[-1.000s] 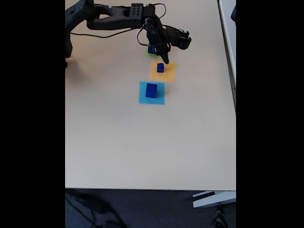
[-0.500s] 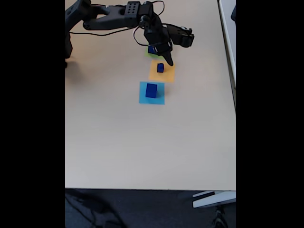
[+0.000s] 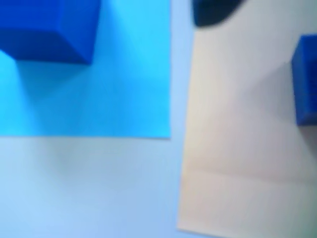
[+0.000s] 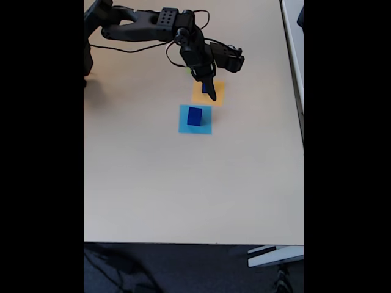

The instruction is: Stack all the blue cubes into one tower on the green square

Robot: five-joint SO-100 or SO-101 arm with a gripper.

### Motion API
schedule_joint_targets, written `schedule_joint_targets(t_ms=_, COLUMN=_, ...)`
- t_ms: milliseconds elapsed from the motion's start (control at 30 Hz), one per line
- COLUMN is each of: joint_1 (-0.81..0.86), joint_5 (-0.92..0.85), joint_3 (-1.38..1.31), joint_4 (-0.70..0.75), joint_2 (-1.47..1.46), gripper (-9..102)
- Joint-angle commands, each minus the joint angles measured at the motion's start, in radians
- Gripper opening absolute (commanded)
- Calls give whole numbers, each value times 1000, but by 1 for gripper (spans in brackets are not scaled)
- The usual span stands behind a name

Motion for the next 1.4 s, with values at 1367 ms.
schedule_joint_targets(t_ms=1367, joint_1=114, joint_5=-54, joint_3=276, joint_4=-130, joint_2=81, gripper=37)
